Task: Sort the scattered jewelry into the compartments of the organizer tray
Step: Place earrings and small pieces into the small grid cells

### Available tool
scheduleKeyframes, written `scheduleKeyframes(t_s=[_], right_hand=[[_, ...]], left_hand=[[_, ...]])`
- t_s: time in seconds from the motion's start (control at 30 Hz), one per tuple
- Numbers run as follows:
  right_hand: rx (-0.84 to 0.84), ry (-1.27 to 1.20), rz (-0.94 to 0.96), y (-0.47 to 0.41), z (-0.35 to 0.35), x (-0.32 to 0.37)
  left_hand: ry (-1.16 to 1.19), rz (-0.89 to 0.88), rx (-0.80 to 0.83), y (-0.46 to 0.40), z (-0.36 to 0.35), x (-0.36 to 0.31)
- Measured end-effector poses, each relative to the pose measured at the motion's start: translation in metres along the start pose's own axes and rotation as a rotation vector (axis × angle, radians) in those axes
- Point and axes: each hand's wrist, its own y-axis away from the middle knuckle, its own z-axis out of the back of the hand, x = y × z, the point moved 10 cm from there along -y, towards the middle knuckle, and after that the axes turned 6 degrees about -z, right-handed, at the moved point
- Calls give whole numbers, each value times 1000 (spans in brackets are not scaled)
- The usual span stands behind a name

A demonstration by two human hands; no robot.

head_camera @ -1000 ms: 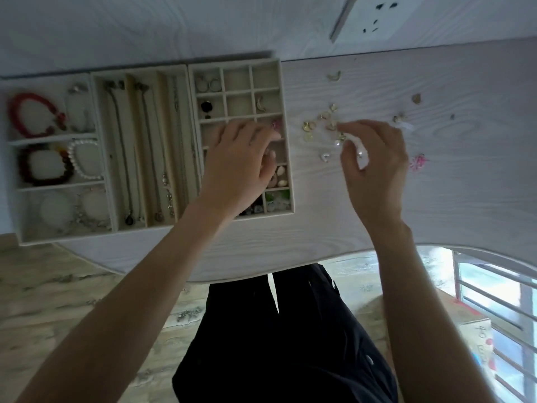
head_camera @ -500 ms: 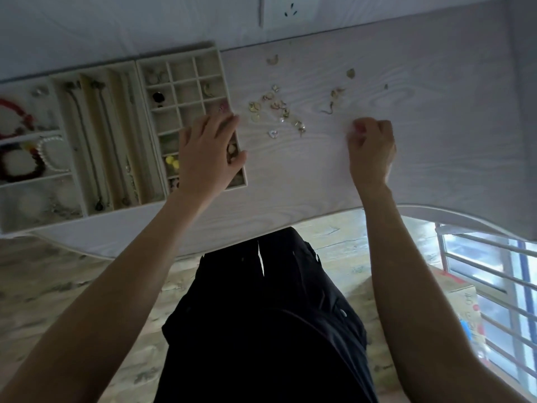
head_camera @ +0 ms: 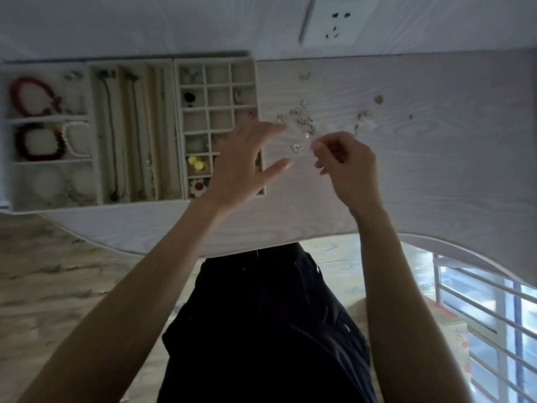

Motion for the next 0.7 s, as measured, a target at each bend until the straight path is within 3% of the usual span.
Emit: scheduleKeyframes(t_s=[0.13,0.27,0.4,0.57,0.7], right_hand=[[190,8,119,-9,-60,45],[256,16,192,-23,-100,66],[200,106,271,-36,-109,75],[49,431,450,-36,-113,70],[-10,465,441,-32,-100,55]], left_hand=[[124,88,-16,-3,17,24],[169,184,-112,-1,45,59],[14,135,-121,-10,59,74],[-219,16,-138,-23,54,76],[-291,20,-147,-16,56,81]])
